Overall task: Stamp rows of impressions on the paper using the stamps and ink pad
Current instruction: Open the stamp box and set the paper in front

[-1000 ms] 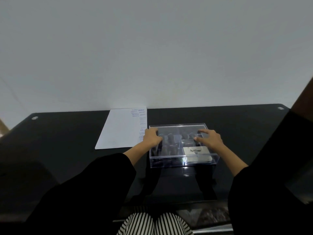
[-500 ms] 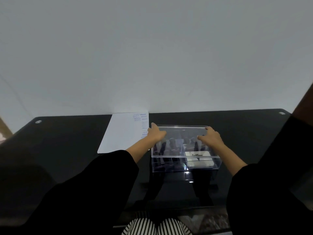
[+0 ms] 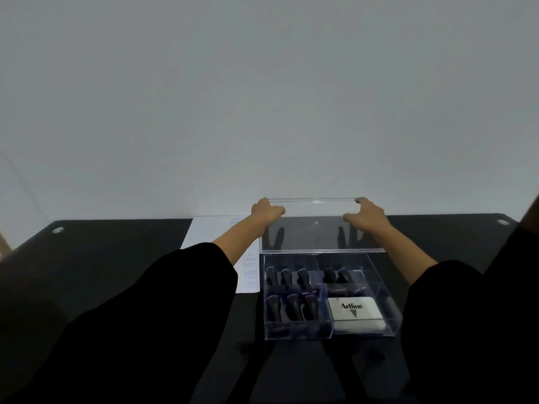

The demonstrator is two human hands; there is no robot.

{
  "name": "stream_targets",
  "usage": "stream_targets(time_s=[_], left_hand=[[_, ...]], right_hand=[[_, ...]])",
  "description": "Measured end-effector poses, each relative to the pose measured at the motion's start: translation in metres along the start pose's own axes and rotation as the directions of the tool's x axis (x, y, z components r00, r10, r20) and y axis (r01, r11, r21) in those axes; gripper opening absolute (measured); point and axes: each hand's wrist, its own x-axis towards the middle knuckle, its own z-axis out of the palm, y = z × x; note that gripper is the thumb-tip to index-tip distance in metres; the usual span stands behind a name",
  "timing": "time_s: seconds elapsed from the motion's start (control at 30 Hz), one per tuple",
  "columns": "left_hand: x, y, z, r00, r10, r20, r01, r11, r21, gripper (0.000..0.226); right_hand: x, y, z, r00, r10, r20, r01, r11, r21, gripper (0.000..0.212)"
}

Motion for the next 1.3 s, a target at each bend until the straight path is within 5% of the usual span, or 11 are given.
stream_targets(time_s=[0.6, 0.7, 0.8, 0.97, 1.3], left_hand=[[0.113, -0.057, 0.041, 0.991, -0.132, 0.008, 0.132, 0.99, -0.054, 0.047], [0.12, -0.065, 0.049, 0.989, -0.142, 0.031, 0.144, 0.987, -0.071, 0.039], [0.122, -0.071, 0.055, 0.985, -0.167, 0.029, 0.169, 0.981, -0.093, 0.006], [0.122, -0.073, 0.06, 0.985, -0.171, 0.017, 0.171, 0.985, -0.019, 0.052], [0.12, -0.071, 0.063, 0.975, -0.217, 0.046, 0.211, 0.972, 0.099, 0.064]], right_hand=[[0.104, 0.043, 0.084, 0.994, 0.043, 0.103, -0.041, 0.999, -0.024, 0.06], [0.111, 0.049, 0.09, 0.992, 0.051, 0.113, -0.045, 0.998, -0.051, 0.059], [0.115, 0.052, 0.093, 0.991, 0.058, 0.12, -0.048, 0.995, -0.083, 0.061], [0.117, 0.053, 0.096, 0.989, 0.067, 0.134, -0.053, 0.993, -0.107, 0.062], [0.114, 0.06, 0.107, 0.98, 0.124, 0.155, -0.1, 0.983, -0.153, 0.06]])
